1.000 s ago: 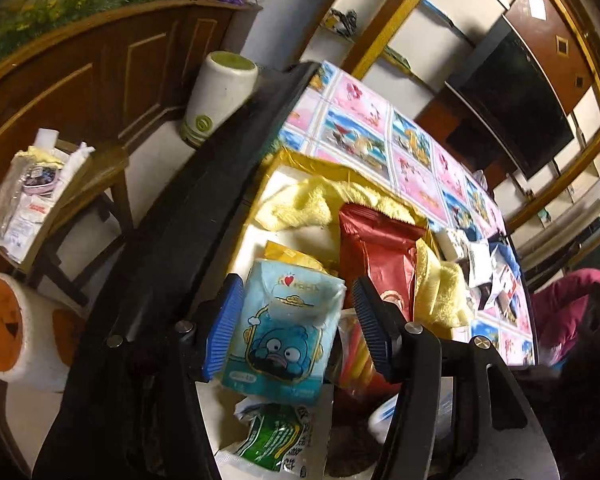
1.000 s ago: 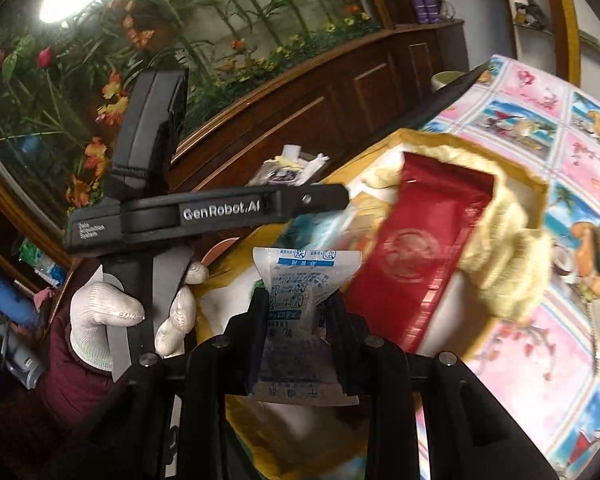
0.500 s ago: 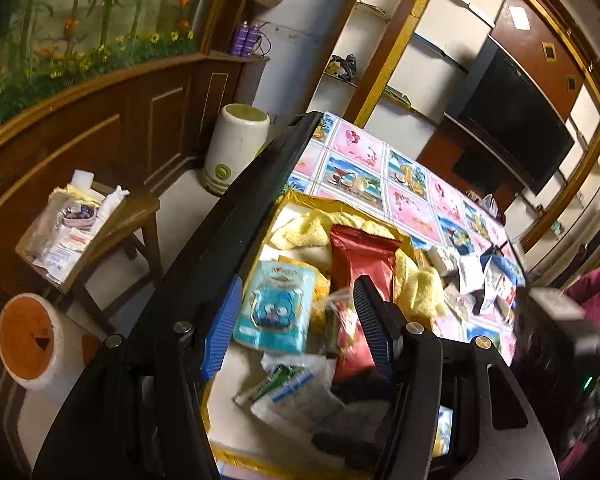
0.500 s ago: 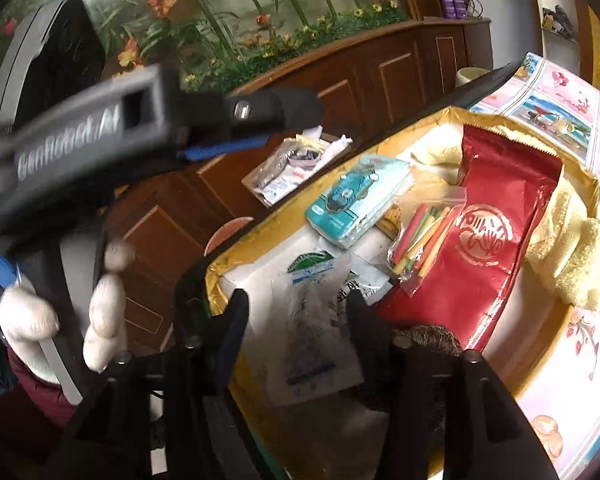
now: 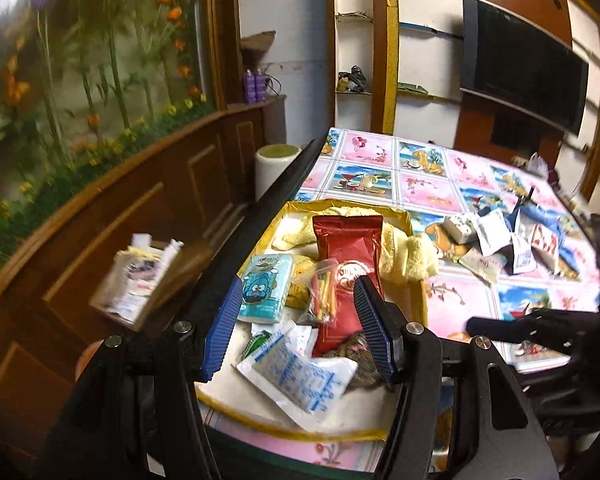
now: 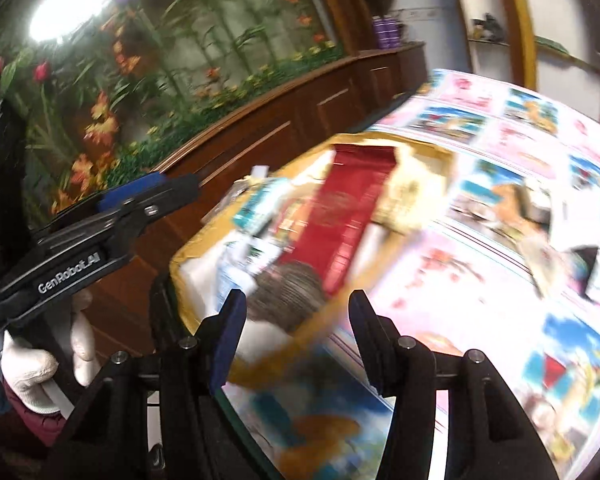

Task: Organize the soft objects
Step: 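Carry the blue packet and clear sachet into the box and open both tools, then move both tools back over the remaining items on the table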

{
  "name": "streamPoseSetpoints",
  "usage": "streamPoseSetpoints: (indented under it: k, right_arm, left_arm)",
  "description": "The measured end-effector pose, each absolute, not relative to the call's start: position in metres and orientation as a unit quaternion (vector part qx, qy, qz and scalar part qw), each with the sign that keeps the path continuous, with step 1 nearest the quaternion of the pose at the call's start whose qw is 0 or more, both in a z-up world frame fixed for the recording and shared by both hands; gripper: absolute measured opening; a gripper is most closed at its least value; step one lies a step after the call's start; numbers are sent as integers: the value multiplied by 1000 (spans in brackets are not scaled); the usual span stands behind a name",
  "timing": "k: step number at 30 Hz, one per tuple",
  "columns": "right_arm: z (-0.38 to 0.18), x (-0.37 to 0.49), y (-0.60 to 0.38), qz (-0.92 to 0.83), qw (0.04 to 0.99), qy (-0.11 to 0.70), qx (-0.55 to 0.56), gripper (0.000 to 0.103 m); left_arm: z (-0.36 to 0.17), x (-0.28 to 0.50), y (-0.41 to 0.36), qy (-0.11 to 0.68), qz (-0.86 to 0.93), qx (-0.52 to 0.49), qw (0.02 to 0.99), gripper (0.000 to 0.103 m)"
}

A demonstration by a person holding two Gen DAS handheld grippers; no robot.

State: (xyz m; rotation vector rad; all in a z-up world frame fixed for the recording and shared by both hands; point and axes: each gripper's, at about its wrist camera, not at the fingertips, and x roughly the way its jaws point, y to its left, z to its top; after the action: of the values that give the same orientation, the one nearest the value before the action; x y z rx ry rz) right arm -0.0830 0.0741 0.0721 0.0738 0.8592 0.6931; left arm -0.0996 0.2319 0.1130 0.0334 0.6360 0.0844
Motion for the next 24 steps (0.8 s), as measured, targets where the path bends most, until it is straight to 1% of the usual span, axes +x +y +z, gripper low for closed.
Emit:
streamPoseSetpoints:
  k: [12,17,24]
  right_arm:
    - [72,-108,-6,270,876,390,89,55]
    - [69,-112,-29,257,880,385,103,56]
    - [66,-113,-40,252,882,384,111,57]
  left_arm:
    - [127,-137,165,278,66,88,954,58]
    - [135,-147,148,264,60,108,956,58]
    - [137,-148,139,265,52,118,956,59]
